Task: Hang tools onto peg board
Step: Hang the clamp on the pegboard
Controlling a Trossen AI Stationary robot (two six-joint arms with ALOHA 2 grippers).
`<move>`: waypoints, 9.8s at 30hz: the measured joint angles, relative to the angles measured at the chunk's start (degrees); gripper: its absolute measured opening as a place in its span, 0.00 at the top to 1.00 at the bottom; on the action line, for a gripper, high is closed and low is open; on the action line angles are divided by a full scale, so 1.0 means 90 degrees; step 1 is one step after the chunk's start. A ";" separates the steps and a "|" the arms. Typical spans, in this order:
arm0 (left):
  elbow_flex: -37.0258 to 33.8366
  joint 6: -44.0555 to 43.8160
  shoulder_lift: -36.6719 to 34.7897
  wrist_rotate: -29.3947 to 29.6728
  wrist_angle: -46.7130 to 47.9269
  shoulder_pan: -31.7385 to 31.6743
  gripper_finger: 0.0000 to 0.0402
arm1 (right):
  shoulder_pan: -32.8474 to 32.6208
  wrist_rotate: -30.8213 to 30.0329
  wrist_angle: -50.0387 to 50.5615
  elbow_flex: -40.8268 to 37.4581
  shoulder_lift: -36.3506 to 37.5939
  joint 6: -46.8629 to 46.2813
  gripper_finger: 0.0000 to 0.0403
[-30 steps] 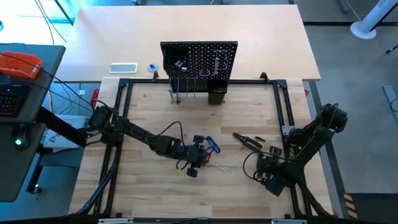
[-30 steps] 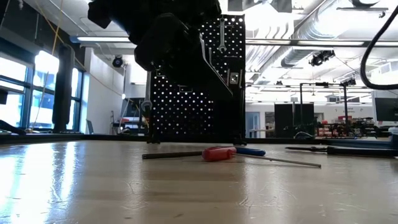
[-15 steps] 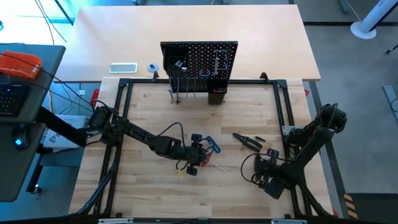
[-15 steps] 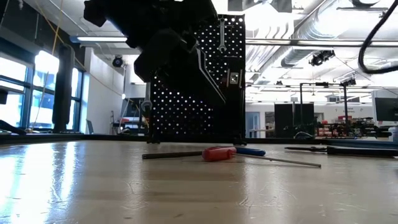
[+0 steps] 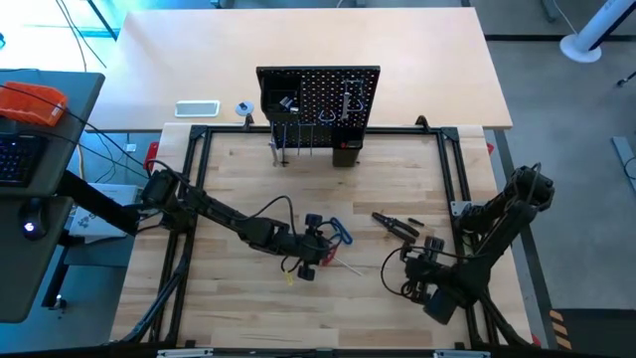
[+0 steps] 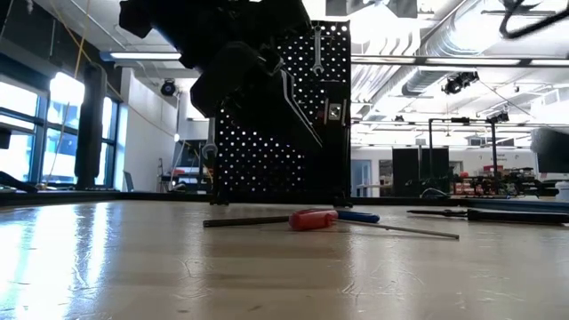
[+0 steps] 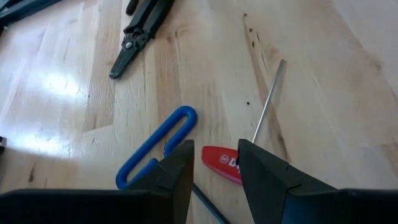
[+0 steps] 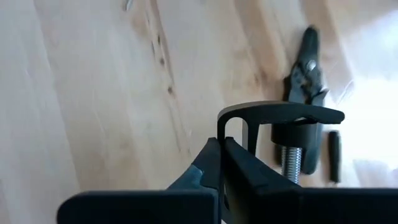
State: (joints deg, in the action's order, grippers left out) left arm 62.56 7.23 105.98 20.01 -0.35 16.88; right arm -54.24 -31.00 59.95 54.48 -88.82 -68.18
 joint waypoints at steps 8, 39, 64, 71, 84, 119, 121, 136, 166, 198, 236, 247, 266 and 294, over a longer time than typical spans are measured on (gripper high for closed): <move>-0.0035 -0.0511 -0.0006 0.0337 0.0564 -0.0057 0.74 | 0.0000 -0.0646 0.0296 0.0578 0.0005 0.0270 1.00; -0.4105 -0.0777 -0.4146 0.0791 -0.3135 -0.0037 0.75 | 0.0401 -0.2005 0.0883 0.1496 0.0161 0.1165 1.00; -0.5415 -0.0899 -0.5924 0.0971 -0.4133 0.0270 0.75 | 0.1262 -0.2989 -0.1489 0.1500 0.1340 0.4630 1.00; -0.5415 -0.0899 -0.5919 0.0883 -0.4124 0.0326 0.75 | 0.1769 -0.2574 -0.2737 0.1500 0.1775 0.6241 1.00; -0.5415 -0.0899 -0.5919 0.0884 -0.4089 0.0471 0.75 | 0.3060 -0.1224 -0.4415 0.1500 0.1936 0.8337 1.00; -0.5024 0.0609 -0.5919 0.0443 -0.5578 0.0290 0.75 | 0.6345 0.6903 -0.8667 0.1503 0.1161 0.8700 1.00; -0.4848 0.0693 -0.5919 0.0116 -0.5582 0.0146 0.75 | 0.6150 0.7359 -0.8889 0.1503 0.1058 0.8731 1.00; -0.3290 -0.0081 -0.4178 -0.2511 -0.5553 -0.0735 0.58 | 0.5509 0.8412 -1.0618 0.1503 0.0237 0.8529 1.00; -0.2935 -0.0847 -0.3799 -0.4622 -0.5149 -0.1156 0.38 | 0.4709 0.8490 -0.9295 0.1505 0.0182 0.8456 1.00; -0.2219 -0.1349 -0.2680 -0.5688 -0.5769 -0.1173 0.38 | 0.4696 0.8508 -0.9392 0.1503 -0.0045 0.8461 1.00; -0.1529 -0.0623 -0.2291 -0.5277 -0.5300 -0.1149 0.97 | 0.4816 0.6188 -0.8296 0.1500 0.0122 0.8540 1.00; -0.1529 -0.0557 -0.2289 -0.5119 -0.5222 -0.1148 0.96 | 0.4812 0.5946 -0.7685 0.1500 0.0276 0.8414 1.00; -0.1529 -0.0207 -0.2289 -0.4369 -0.5211 -0.1175 0.97 | 0.4217 0.4024 -0.6181 0.1500 0.1084 0.8462 0.93; -0.1527 -0.0134 -0.2286 -0.4115 -0.6110 -0.1445 0.97 | 0.3113 -0.0170 -0.5302 0.1500 0.1132 0.8671 0.79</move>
State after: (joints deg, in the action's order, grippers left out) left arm 48.82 6.02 85.41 -17.02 -55.34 3.88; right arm -26.22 -32.53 12.23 67.99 -78.63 9.86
